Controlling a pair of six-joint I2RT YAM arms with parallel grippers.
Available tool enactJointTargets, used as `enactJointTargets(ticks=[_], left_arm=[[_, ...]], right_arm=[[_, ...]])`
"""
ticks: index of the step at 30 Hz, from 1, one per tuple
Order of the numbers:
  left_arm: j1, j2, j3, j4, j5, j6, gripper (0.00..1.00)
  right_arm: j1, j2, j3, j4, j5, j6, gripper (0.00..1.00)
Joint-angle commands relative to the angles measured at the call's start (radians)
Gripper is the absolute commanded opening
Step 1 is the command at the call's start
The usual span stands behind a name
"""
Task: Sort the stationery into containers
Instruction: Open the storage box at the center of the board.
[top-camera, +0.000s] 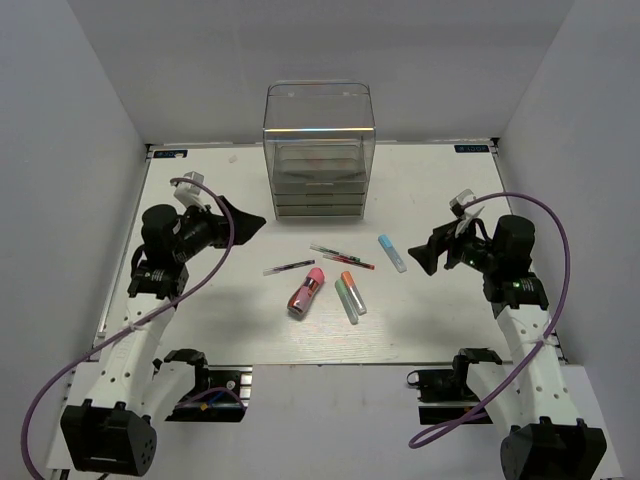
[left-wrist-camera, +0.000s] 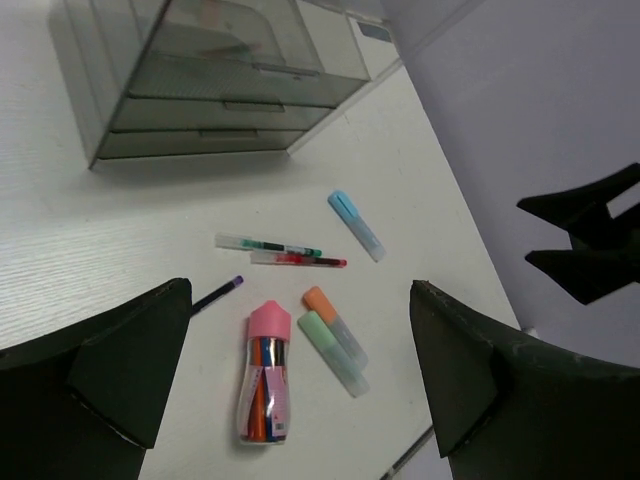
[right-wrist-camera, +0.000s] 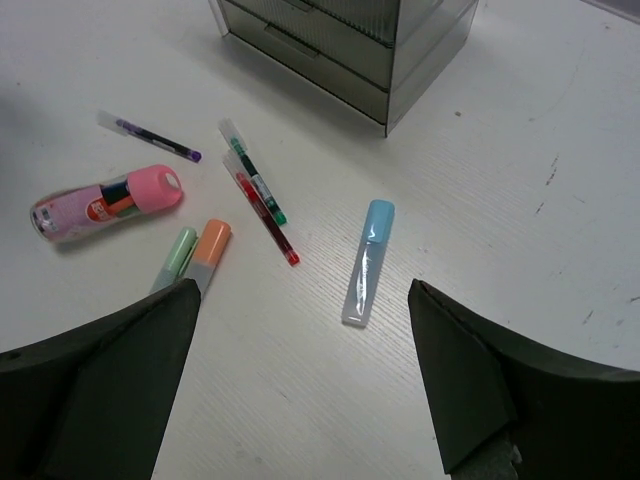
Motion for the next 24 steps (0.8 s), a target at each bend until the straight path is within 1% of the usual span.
enactJointTargets(ticks=[1,2,3,6,9,10,12,13,14,15,18,19,20,21,22,23,24], left_arm=[[0.003,0.037,-0.025,0.096,0.128,-0.020,0.99],[0.003,0.051,-0.034,0.130,0.155,-0.039,0.99],[-0.011,0.066,-0.035,0.141,0.166,-0.039,0.96],[-0.023,0.114,-0.024,0.153,0.166,-0.048,0.91],[-0.023,0.134,-0.024,0.162,0.154,-0.077,0.83],[-0.034,0.134,-0.024,0.176,0.154,-0.086,0.77],[-0.046,0.146,-0.033,0.191,0.119,-0.106,0.69],[-0.066,0.175,-0.033,0.214,0.095,-0.132,0.61],[-0.078,0.189,-0.033,0.227,0.078,-0.146,0.58],[-0.091,0.203,-0.033,0.236,0.059,-0.160,0.55],[-0.146,0.268,-0.042,0.299,-0.016,-0.213,0.54],[-0.161,0.288,-0.042,0.335,-0.060,-0.235,0.53],[-0.198,0.307,-0.042,0.351,-0.088,-0.246,0.53],[-0.215,0.345,-0.042,0.372,-0.116,-0.256,0.49],[-0.233,0.365,-0.042,0.398,-0.164,-0.267,0.48],[-0.268,0.383,-0.054,0.455,-0.188,-0.284,0.46],[-0.284,0.402,-0.070,0.487,-0.235,-0.296,0.44]], right_arm=[[-0.002,-0.023,-0.014,-0.027,-0.047,-0.124,0.90],[0.000,-0.021,-0.015,-0.037,-0.052,-0.144,0.90],[0.000,-0.024,-0.014,-0.061,-0.057,-0.201,0.90],[0.003,-0.021,0.000,-0.092,-0.048,-0.252,0.90],[0.004,-0.026,0.009,-0.116,-0.051,-0.283,0.90],[0.004,-0.024,0.012,-0.124,-0.051,-0.298,0.90],[0.006,-0.026,0.014,-0.120,-0.044,-0.298,0.90],[0.007,-0.023,0.014,-0.117,-0.029,-0.301,0.90],[0.007,-0.018,0.014,-0.107,-0.022,-0.301,0.90],[0.009,-0.009,0.014,-0.107,-0.014,-0.298,0.90],[0.009,0.031,0.029,-0.170,-0.087,-0.390,0.90],[0.009,0.044,0.031,-0.184,-0.134,-0.388,0.90],[0.009,0.051,0.034,-0.190,-0.139,-0.396,0.90],[0.010,0.052,0.031,-0.175,-0.135,-0.399,0.90],[0.009,0.052,0.028,-0.158,-0.127,-0.393,0.84],[0.010,0.049,0.022,-0.153,-0.121,-0.390,0.72],[0.010,0.049,0.011,-0.132,-0.112,-0.364,0.56]])
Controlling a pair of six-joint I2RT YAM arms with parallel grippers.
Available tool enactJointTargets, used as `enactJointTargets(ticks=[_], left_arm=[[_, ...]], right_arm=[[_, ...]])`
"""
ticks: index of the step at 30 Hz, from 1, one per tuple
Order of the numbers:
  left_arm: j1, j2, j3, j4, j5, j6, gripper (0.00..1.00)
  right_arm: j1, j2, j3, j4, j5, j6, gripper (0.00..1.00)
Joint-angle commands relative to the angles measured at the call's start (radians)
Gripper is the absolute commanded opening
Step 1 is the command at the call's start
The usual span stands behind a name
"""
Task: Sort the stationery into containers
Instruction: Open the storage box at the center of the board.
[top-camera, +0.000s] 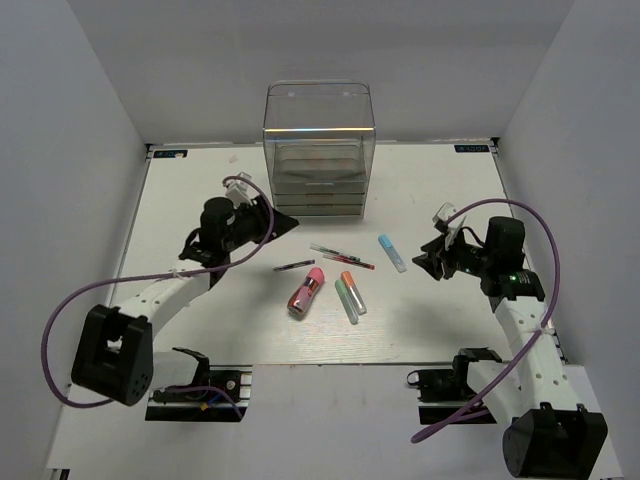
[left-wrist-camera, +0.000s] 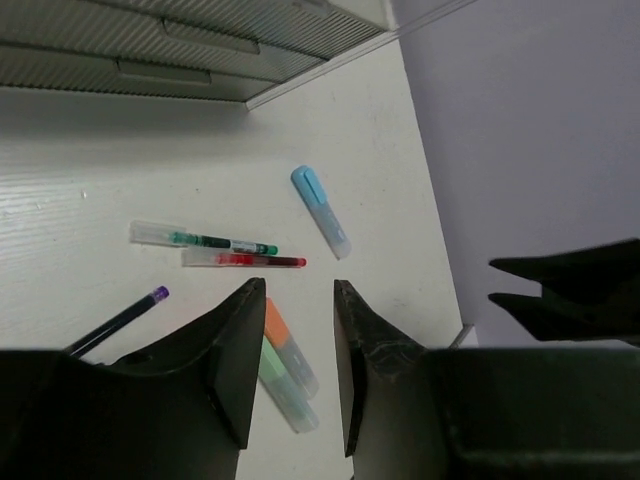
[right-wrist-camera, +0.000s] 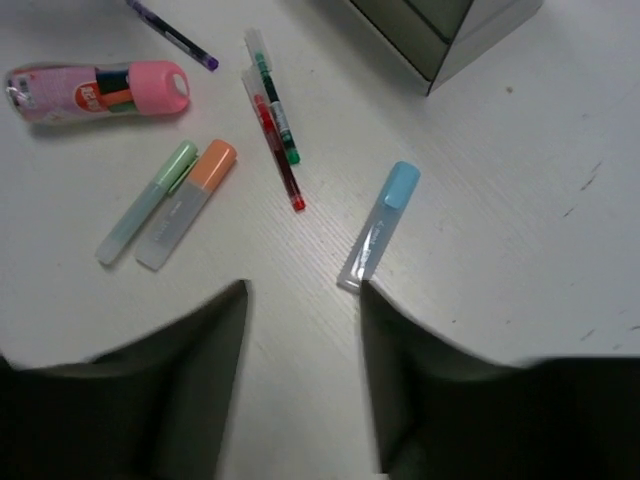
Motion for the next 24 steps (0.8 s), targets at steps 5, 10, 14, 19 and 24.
enactJointTargets(ticks=[5,10,14,19,24], left_arm=[[-0.120,0.098,-0.142,0.478,-0.292,-0.154,0.41],[-0.170,0.168,-0.206,0.677,-0.508,-0.200,0.48],[-0.179,0.259,-0.184,0.743,-0.563,-0.209,0.55],[-0.179,0.375,-0.124,0.812,-0.563,-0.218,0.55],[-0.189,0.465,-0.056,0.862,-0.554,-0.228,0.55]], right_arm=[[0.004,-0.051,0.003,0.084,0.005,0.068,0.20],[0.004,-0.088,-0.021,0.136,0.018,0.114,0.29],[0.002,-0.086,-0.020,0.133,0.015,0.120,0.33],[0.004,-0.095,-0.020,0.127,-0.002,0.125,0.34],[0.002,-0.100,-0.024,0.128,-0.002,0.125,0.35]])
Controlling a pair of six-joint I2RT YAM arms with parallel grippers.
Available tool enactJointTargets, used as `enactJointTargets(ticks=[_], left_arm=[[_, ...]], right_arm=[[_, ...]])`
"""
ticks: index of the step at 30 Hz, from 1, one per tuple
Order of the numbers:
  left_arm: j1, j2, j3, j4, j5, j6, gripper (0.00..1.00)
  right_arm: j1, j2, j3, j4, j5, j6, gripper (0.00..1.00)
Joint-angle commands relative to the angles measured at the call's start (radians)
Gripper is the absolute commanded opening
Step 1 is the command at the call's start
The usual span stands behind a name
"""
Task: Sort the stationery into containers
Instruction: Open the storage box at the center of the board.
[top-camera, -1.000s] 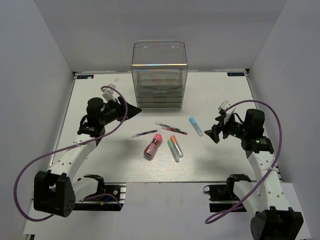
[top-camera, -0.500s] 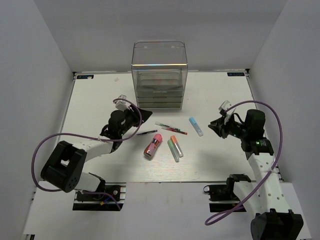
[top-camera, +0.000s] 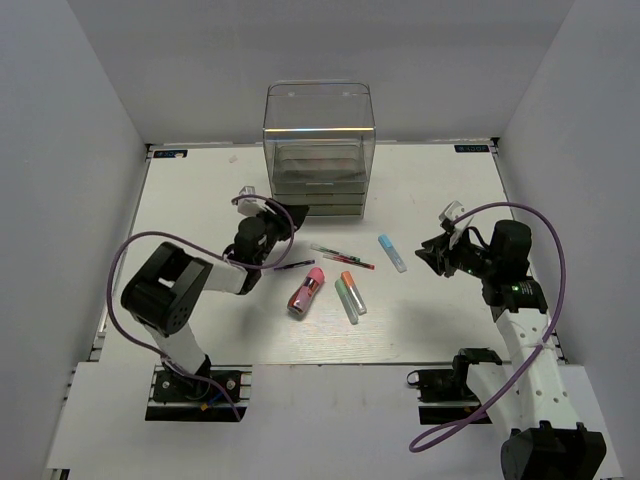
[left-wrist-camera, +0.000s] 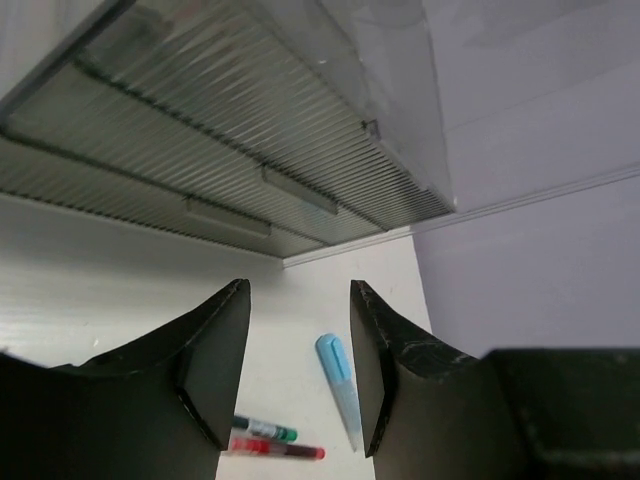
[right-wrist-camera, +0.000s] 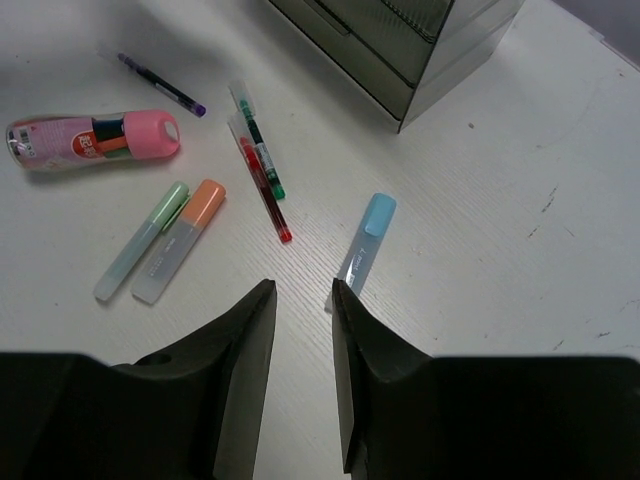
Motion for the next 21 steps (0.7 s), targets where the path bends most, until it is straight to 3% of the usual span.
enactJointTargets(ticks=[1,21], left_arm=[[-0.009,0.031,0.068,0.090,-0.014,-0.010,0.55],[-0.009,0.217,0.249,0.192,-0.005,-0.020,0.52]], right_arm=[[0.003,-0.017,-0.001,0.035,-0.018,0.017,0.35],[0.003,-0.030,-0.020,0.045,-0.019,0.009,0.38]])
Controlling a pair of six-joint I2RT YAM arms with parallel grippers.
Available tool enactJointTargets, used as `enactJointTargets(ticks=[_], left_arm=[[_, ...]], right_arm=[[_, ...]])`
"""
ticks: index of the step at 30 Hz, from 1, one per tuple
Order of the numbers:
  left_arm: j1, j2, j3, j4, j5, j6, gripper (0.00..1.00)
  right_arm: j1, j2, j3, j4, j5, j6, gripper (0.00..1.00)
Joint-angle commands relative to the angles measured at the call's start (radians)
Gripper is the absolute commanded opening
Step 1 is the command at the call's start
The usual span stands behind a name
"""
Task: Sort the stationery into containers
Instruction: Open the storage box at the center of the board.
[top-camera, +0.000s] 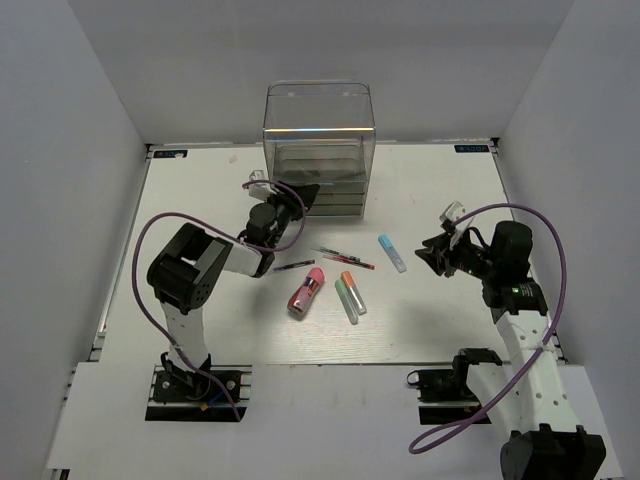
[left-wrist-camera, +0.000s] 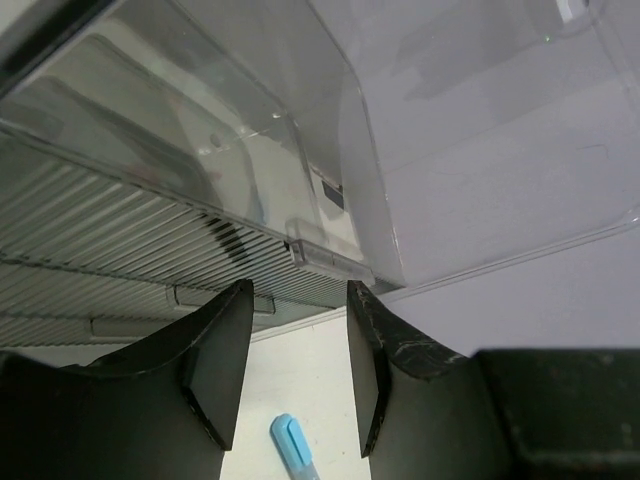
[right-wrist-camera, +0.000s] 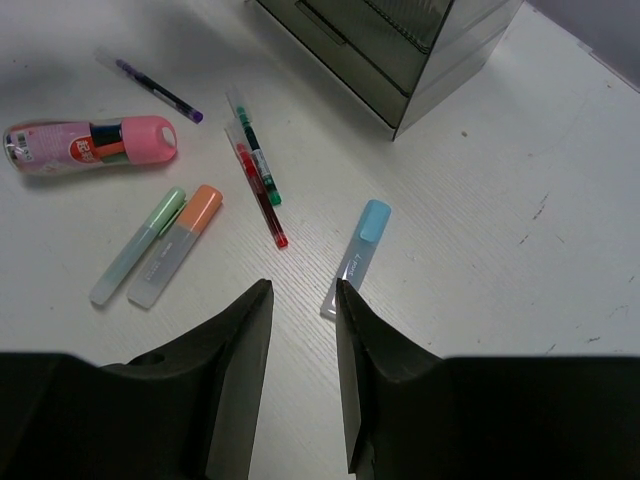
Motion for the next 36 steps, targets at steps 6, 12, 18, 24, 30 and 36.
enactJointTargets(ticks=[6,12,18,24,30,36], left_arm=[[-0.004,0.012,0.043,0.059,-0.023,-0.016,0.46],[-0.004,0.012,0.043,0.094,-0.023,-0.039,0.41],[-0.004,-0.009,0.052,0.085,-0.032,-0.048,0.35],[-0.004,-0.020,0.052,0.111,-0.032,-0.058,0.20],[-0.004,-0.020,0.043,0.140,-0.032,-0.068,0.15],[-0.004,-0.057,0.034,0.140,-0.005,-0.068,0.14]], right_arm=[[0.003,-0.020,-0.017,0.030,-0.019,0.007,0.38],[0.003,-0.030,-0.024,0.033,-0.019,0.007,0.38],[0.003,-0.033,-0.022,0.030,-0.019,0.008,0.38],[0.001,-0.038,-0.022,0.029,-0.017,0.011,0.38],[0.001,-0.046,-0.024,0.026,-0.016,0.011,0.38],[0.001,-0.046,-0.024,0.026,-0.016,0.011,0.39]])
